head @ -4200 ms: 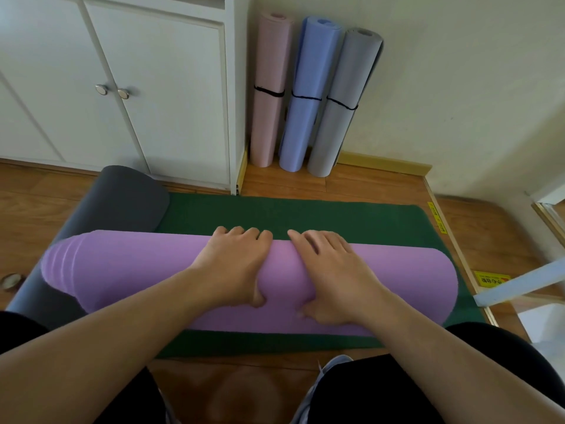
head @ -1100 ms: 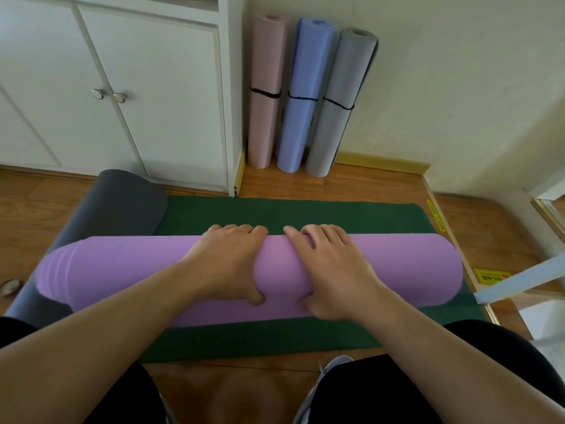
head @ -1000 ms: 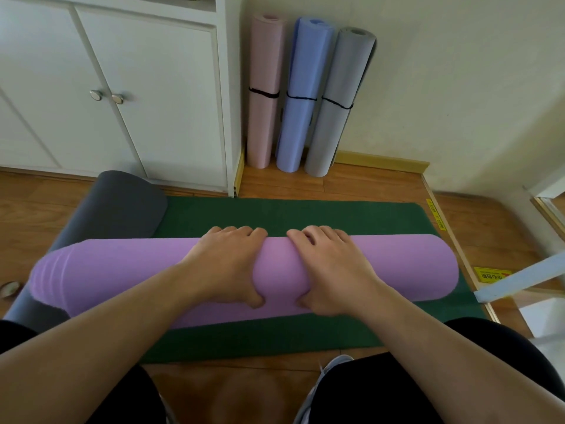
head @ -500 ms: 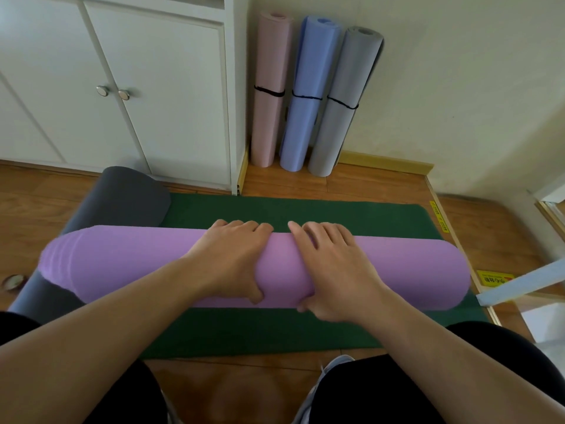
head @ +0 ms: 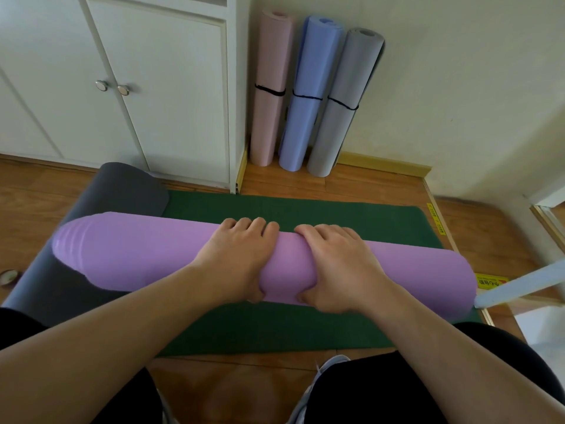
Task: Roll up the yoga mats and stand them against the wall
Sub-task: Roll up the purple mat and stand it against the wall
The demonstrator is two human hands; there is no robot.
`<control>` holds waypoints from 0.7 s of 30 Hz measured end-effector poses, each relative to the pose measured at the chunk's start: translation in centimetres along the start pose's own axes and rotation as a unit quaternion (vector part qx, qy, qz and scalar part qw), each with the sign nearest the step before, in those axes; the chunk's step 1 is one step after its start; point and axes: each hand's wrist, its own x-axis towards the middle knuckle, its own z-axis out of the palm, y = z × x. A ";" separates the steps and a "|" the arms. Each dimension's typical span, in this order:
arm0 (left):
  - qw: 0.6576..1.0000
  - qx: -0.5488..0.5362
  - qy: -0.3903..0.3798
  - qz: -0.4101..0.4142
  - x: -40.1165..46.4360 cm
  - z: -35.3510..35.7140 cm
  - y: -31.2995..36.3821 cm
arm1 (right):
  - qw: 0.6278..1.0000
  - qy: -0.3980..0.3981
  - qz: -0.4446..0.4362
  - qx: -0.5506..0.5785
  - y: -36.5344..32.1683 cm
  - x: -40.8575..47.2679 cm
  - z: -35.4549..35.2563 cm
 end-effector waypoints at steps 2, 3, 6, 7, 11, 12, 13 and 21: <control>0.999 -0.038 -0.009 -0.006 0.0 -0.5 -0.8 | 1.000 0.011 -0.013 -0.023 -0.4 -0.3 0.4; 0.998 -0.054 -0.016 -0.010 0.0 -0.7 -1.2 | 0.999 0.016 -0.019 -0.041 -0.7 -0.4 0.6; 0.997 -0.067 -0.034 -0.015 -0.2 -1.1 -1.8 | 0.998 0.015 -0.020 -0.054 -1.1 -0.2 0.8; 0.997 -0.068 -0.034 -0.015 -0.3 -1.1 -1.8 | 0.999 0.018 -0.019 -0.046 -1.1 0.0 0.8; 0.999 -0.041 -0.022 -0.008 -0.8 -0.7 -1.5 | 0.999 0.024 -0.018 -0.030 -0.7 0.4 0.1; 1.000 -0.017 -0.024 -0.009 -0.9 -0.5 -1.3 | 1.000 0.019 -0.011 -0.018 -0.5 0.3 -0.1; 1.000 0.009 -0.026 -0.012 -0.9 -0.2 -1.1 | 1.000 0.016 -0.002 -0.003 -0.3 0.3 -0.2; 1.000 -0.013 -0.011 0.000 0.0 -0.3 -1.1 | 1.000 -0.002 -0.009 -0.018 -0.3 -0.3 0.4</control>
